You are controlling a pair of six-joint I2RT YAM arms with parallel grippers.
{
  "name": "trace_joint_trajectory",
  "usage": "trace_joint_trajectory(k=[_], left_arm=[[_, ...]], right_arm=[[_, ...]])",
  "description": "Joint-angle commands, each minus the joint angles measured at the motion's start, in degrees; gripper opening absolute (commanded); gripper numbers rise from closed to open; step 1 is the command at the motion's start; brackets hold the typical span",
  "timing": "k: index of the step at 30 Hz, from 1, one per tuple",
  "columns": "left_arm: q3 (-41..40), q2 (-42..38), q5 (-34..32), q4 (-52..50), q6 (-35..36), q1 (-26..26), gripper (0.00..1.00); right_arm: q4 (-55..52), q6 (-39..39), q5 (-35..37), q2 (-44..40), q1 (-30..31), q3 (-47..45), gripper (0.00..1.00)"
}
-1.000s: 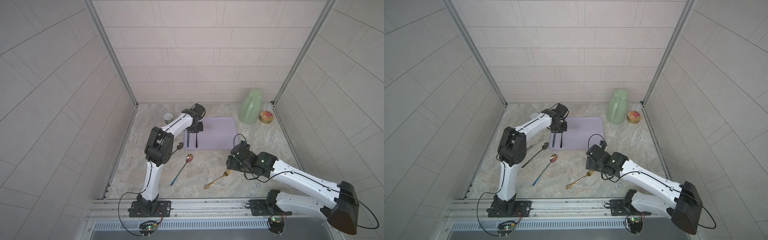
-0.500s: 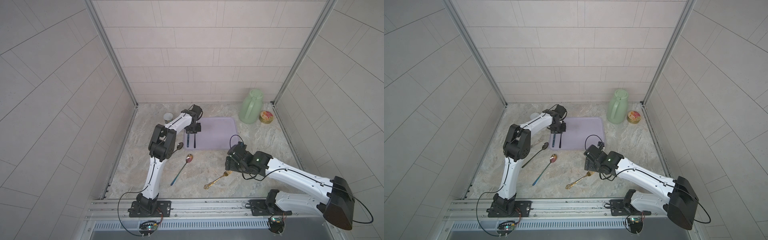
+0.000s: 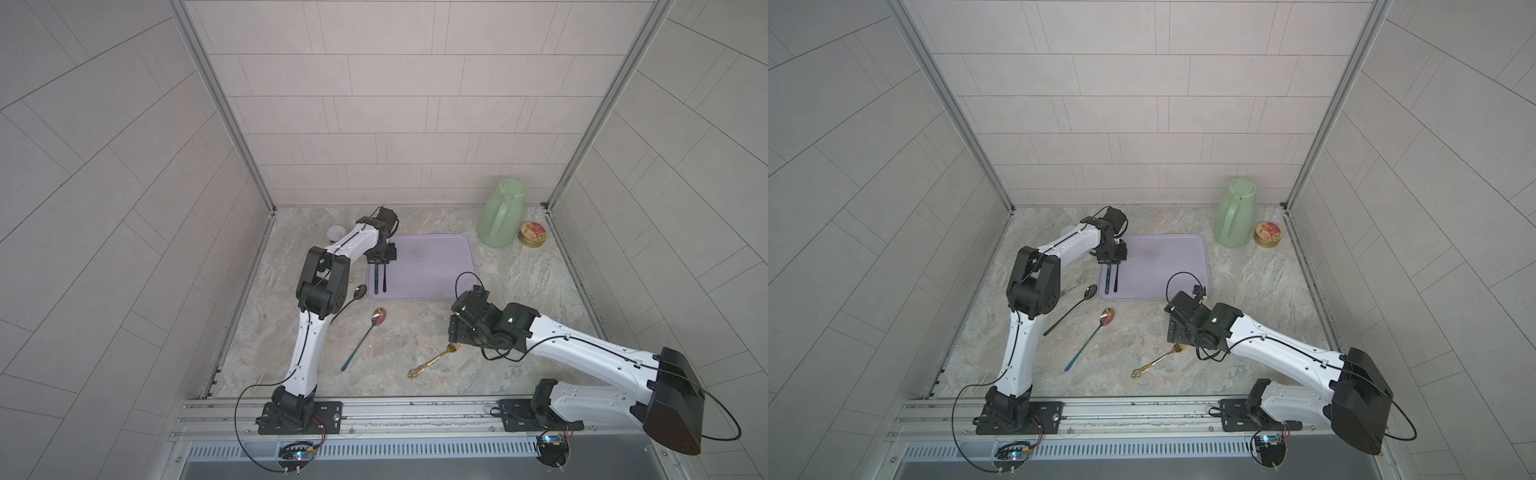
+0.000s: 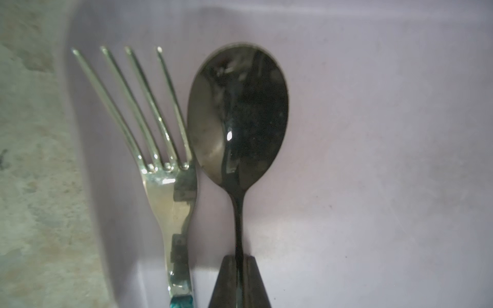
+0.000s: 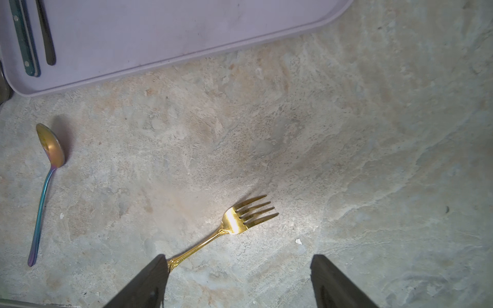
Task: Set the spoon and fork side by side
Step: Place the spoon on the tray.
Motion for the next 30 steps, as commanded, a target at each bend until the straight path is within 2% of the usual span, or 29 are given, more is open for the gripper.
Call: trace_joint_trajectory(k=[1,8,14,22,30], left_arm=[[1.9,1.6,1.3,-0.4,0.7,0.0,0.09],[2.0,1.6,3.7,-1.1,-1.8,0.0,0.14],[-2.1,-1.6,5.0,-0.3,-5.4,0.1,0.14],[-2.5,-2.0,4.6,-1.5,-5.4,0.0,0.14],[-6.5,-9.8,3.6,-2.6,-4.3,-1.1,0.24]], right_arm=[[0.3,0.8,0.2,0.6,0.6,0.8,0.86],[0.2,1.3,0.5,0.6,1.2,1.2,0.86],[0.1,1.5,0.5,0.8,1.6,1.5,0.86],[-0.6,1.8,1.0,0.7,2.5,2.0,0.86],[-1.2,2.8,1.7,1.1,3.7,3.2,0.86]])
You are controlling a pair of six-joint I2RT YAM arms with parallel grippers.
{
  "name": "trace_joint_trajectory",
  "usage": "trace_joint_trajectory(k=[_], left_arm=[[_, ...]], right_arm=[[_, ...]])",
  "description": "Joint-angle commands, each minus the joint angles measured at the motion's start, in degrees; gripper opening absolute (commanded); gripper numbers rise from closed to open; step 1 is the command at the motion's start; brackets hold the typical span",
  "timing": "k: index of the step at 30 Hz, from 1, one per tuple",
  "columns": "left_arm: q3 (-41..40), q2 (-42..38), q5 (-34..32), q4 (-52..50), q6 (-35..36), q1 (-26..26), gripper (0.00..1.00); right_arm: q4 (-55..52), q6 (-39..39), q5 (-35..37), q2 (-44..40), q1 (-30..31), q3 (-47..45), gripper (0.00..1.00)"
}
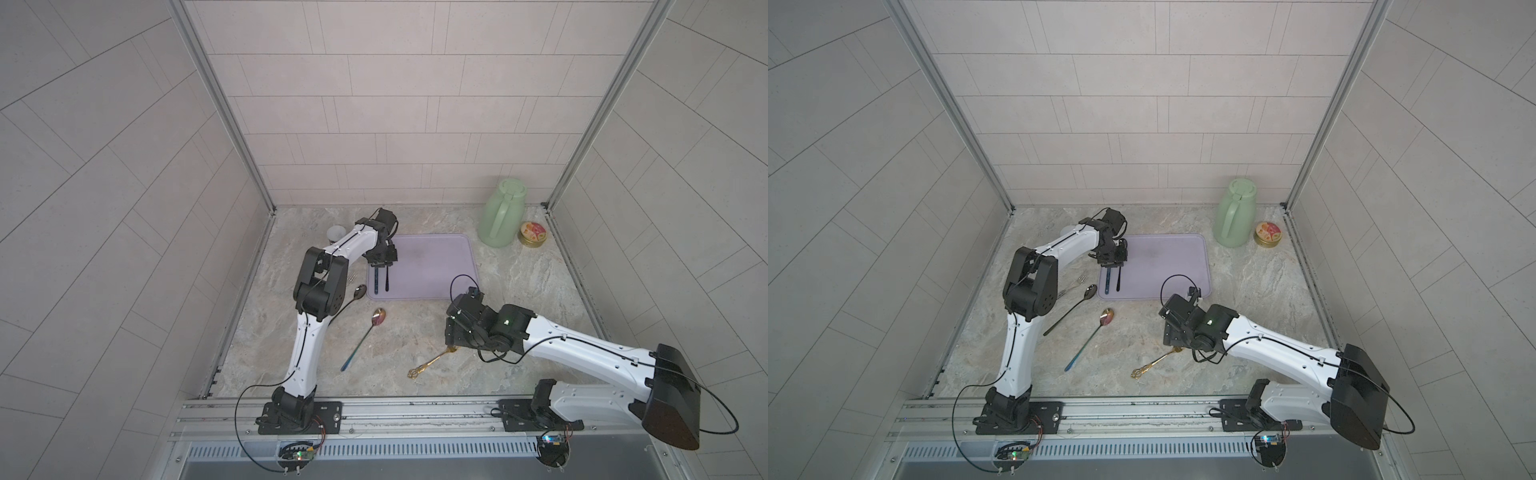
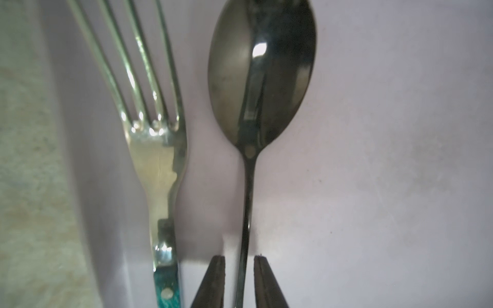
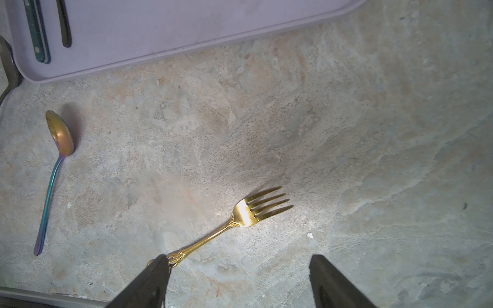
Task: Set the spoon and fork side by side
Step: Place the spoon on the tray, then pick up the fork at the center of the board.
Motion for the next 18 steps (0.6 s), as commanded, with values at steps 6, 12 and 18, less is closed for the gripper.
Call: trace_joint_trajectory(k=[6,12,18], left_arm=[[-9.4,-16.3,-2.4,-2.4,0.3,-2.8,0.27],[-23.2,-30.0,-2.5,0.2,-2.3,-5.8,0.28],[-34.3,-41.4,-2.0,2.6,-5.5,-6.9,0.29]], right_arm=[[-0.6,4.2,1.8,2.1,4.2,2.3,0.85],[0.8,8.4,2.3,6.7,8.7,2.7,0.79],[2.0,12.3,3.0,13.0,11.3,3.1,0.74]])
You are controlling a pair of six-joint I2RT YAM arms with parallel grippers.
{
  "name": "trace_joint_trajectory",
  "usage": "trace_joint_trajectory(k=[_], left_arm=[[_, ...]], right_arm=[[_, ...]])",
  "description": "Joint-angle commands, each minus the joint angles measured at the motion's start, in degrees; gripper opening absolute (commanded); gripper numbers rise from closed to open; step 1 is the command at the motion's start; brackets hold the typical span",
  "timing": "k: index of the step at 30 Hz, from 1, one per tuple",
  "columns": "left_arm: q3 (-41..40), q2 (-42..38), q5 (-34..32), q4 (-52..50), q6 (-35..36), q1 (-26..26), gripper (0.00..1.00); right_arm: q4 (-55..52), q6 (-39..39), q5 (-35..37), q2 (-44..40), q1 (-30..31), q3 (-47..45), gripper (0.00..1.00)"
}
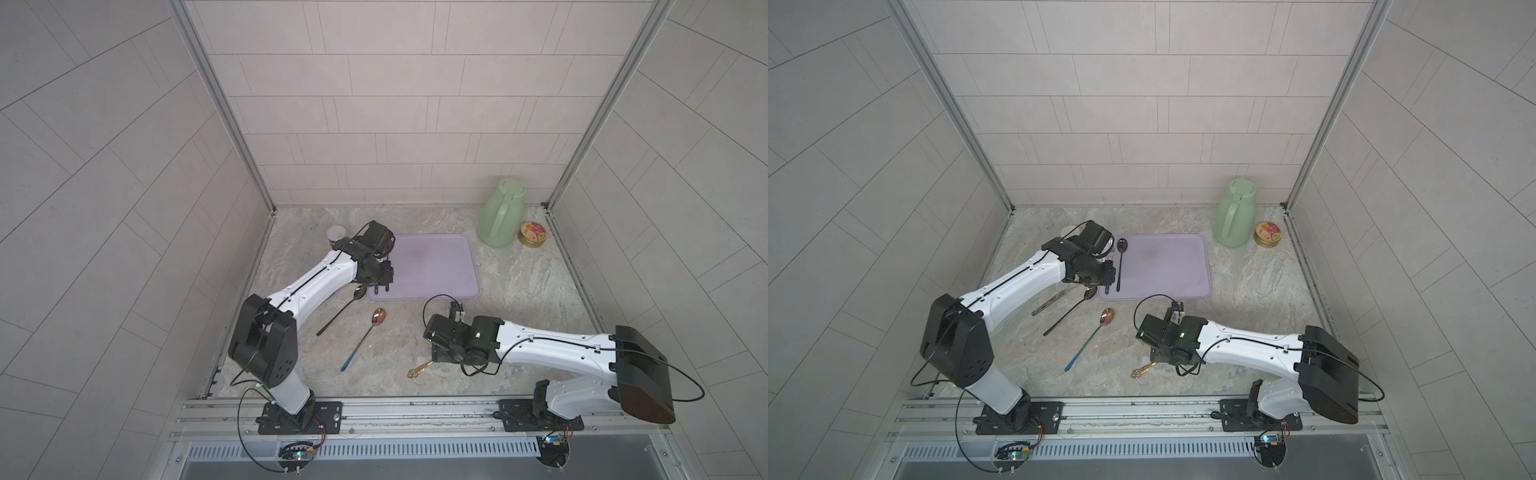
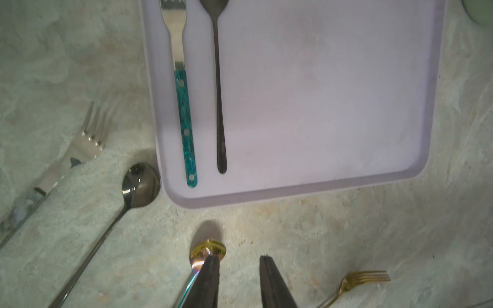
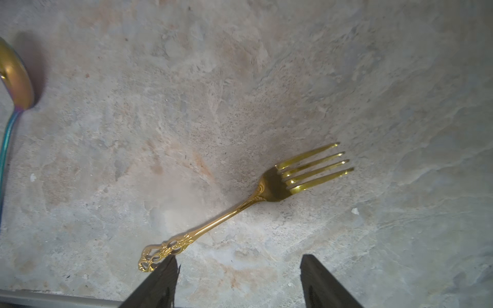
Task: Set the spoon and fork side by side
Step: Pick up the fork at the center of the board.
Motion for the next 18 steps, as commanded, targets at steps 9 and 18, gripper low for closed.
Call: trace_joint_trajectory(k=[9,18], left_arm=[[-9.4,-13.7,-1.0,1.3,-2.7,0.4,0.33],[-9.2,-13.7,-1.8,0.9,-2.5,0.4,0.33]], right_arm=[[2.8,4.2,2.5,7.7,1.4,3.2,0.78],[0.9,5.2,2.8,13.2,1.5,6.3,0.84]])
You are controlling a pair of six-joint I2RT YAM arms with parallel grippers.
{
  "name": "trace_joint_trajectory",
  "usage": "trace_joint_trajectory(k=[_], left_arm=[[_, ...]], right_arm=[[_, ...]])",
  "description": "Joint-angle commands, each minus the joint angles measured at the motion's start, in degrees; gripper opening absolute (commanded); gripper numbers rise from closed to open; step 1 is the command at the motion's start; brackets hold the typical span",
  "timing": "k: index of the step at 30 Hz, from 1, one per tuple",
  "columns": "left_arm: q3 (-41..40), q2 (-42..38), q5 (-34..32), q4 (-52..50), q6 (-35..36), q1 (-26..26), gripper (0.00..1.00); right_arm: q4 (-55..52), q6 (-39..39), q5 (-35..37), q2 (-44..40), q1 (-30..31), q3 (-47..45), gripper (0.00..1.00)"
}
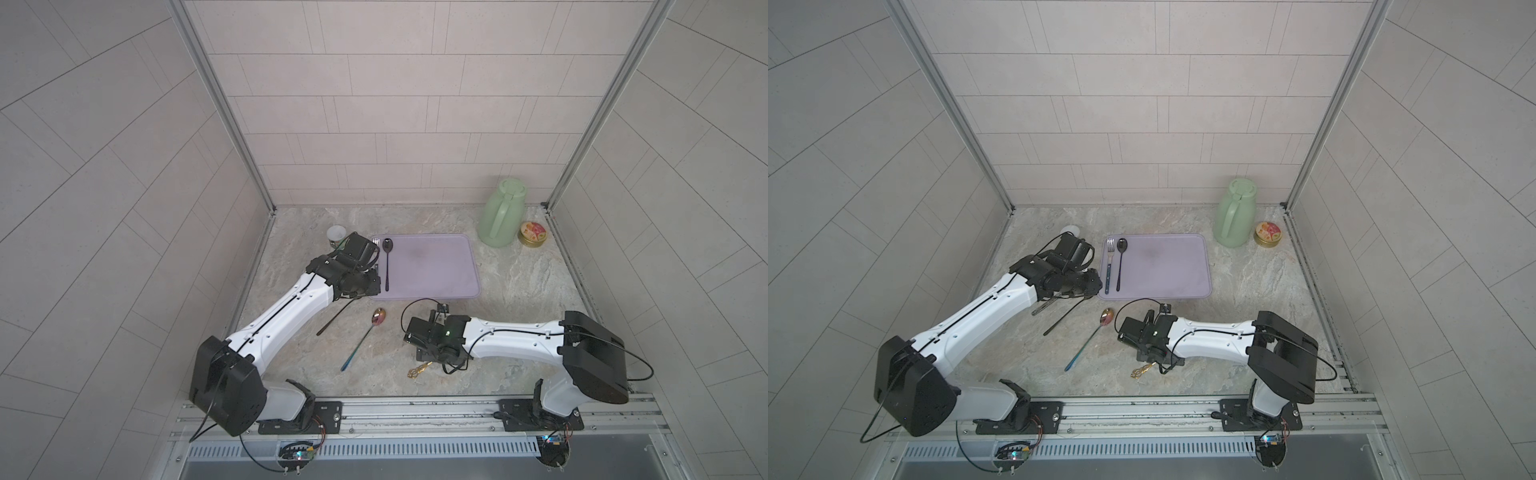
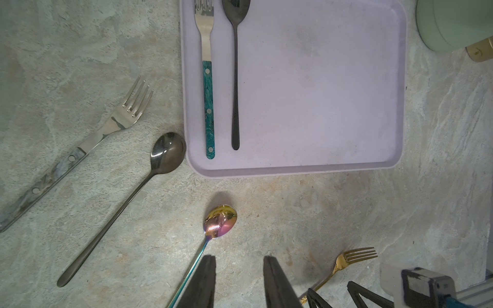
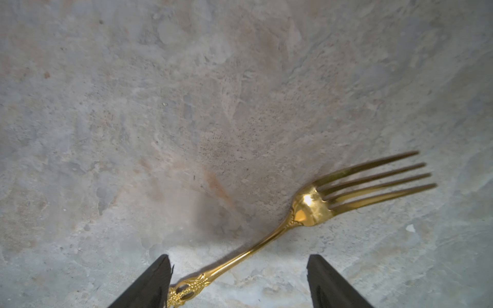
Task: Set the spoon and fork side by side
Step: Pick up the fork at the center of the board.
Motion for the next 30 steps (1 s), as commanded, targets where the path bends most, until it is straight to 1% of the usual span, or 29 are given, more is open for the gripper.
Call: trace_joint_trajectory(k=[1,8,12,16,17,19,24,30], left_arm=[[-0.8,-0.2,-0.4,0.0,-0.4,0.3,0.33],[-1.4,-0.2,-0.4,0.4,-0.3,0.3,0.33],[-1.8,-0.4,-0.4,0.7,-0.3,0.3,0.33],[-1.7,-0.4,0.1,0.7,-0.2,0.2,0.33],[-1.7,-0.5,0.2,0.7,-0.3,0.3,0.33],[-1.8,-0.7,0.2,0.8,-0.2,0.3,0.33],[-1.8,-0.8,0.5,0.8,-0.1,0.3,0.33],[-2.1,-0.9,0.6,0.8,0.0,0.3,0.33]], right_arm=[[-0.5,1.3,1.3,0.6,0.3,0.2,0.84],[0.1,2.4,0.2,2.1,0.0,-0.4,0.83],[1.4,2.0,-1.3,3.6,0.0,-0.4,0.77],[3.5,1.1,-3.0,4.8,0.1,-0.3,0.61],[3.5,0.8,-3.1,5.3,0.1,0.0,0.58],[3.1,0.2,-3.1,6.4,0.0,0.7,0.48],[2.9,-1.0,-3.4,7.4,-0.4,1.4,0.30],[3.8,-0.9,-3.8,6.7,-1.0,-0.2,0.23]])
